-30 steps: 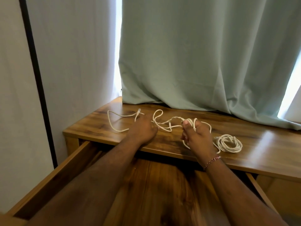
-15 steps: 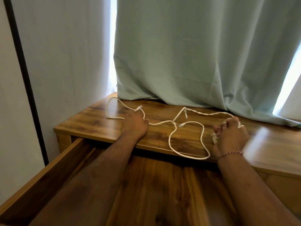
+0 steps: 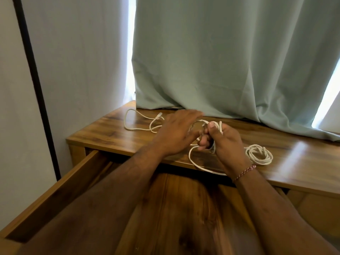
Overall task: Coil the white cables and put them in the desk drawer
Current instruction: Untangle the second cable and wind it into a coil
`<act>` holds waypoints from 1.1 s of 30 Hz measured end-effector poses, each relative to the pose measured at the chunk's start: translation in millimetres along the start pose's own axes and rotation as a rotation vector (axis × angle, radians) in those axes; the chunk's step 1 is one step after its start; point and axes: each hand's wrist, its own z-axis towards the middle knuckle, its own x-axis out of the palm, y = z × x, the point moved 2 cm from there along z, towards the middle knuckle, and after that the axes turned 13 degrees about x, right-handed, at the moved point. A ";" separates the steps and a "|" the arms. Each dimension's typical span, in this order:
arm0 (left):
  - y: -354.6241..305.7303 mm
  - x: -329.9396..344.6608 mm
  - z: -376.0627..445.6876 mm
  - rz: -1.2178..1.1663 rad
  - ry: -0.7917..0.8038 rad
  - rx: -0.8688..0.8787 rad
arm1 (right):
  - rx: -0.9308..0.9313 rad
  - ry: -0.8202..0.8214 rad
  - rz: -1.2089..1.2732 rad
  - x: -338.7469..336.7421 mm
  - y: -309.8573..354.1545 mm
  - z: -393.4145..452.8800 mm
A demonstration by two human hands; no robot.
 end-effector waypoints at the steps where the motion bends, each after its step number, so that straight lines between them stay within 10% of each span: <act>1: -3.8 -1.0 0.2 -0.080 -0.003 -0.011 | -0.010 0.020 -0.007 2.8 0.4 -2.7; 7: 2.0 -6.3 -10.9 -0.445 0.066 -0.212 | 0.112 0.141 0.139 5.8 3.0 -8.0; 22: -9.1 7.6 -19.2 -0.037 0.193 -0.195 | 0.469 0.399 0.071 19.1 -14.1 -14.8; 33: 38.3 -43.4 -24.0 -0.315 0.099 -0.421 | 0.415 0.124 0.217 9.1 -9.9 -9.1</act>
